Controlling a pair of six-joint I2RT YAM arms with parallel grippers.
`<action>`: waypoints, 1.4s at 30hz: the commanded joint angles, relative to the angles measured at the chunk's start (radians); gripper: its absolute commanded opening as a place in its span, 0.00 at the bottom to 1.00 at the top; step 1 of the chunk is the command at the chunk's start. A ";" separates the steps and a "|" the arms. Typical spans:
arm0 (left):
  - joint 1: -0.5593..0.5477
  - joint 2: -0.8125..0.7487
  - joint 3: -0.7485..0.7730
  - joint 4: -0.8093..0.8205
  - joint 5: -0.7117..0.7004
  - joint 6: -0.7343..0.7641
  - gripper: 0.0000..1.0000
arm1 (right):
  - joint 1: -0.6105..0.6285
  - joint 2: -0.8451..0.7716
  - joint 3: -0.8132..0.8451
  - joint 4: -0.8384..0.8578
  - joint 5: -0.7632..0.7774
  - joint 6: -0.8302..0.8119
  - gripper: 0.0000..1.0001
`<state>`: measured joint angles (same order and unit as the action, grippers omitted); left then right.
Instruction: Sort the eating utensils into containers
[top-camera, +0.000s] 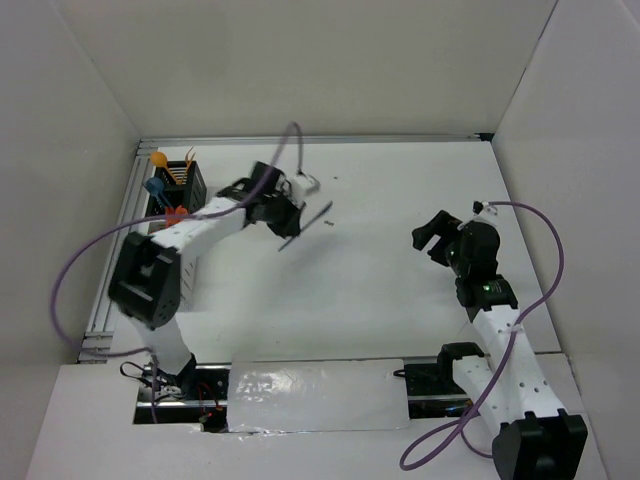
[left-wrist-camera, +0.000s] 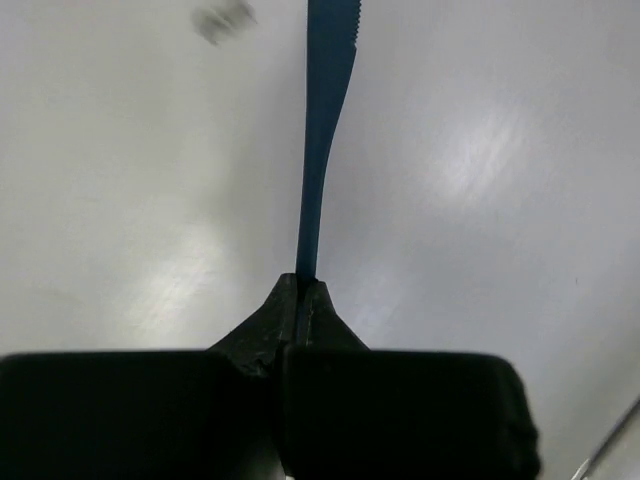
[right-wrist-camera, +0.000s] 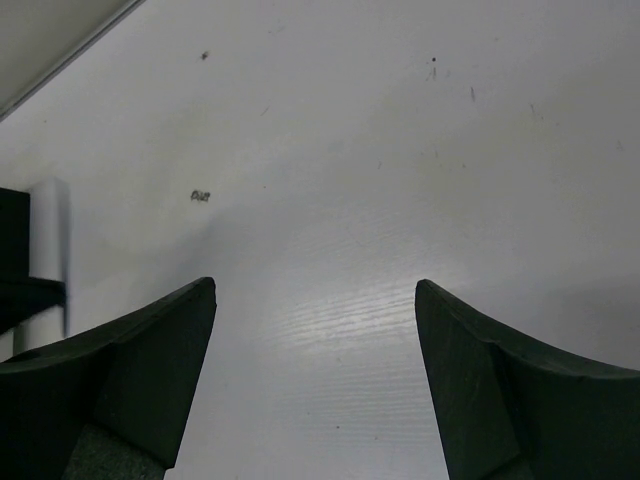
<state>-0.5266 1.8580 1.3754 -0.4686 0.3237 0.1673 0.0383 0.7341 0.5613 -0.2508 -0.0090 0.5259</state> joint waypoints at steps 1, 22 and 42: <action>0.125 -0.312 -0.086 0.344 0.194 -0.046 0.00 | -0.006 0.016 0.092 0.019 -0.066 -0.006 0.87; 1.067 -0.396 -0.357 1.147 0.632 -0.413 0.00 | -0.002 0.180 0.132 0.320 -0.255 0.011 0.86; 1.085 -0.232 -0.474 1.277 0.721 -0.324 0.00 | 0.006 0.217 0.112 0.383 -0.233 0.016 0.86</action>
<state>0.5526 1.5978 0.8841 0.7418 1.0050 -0.2081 0.0368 0.9627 0.6418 0.0673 -0.2459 0.5522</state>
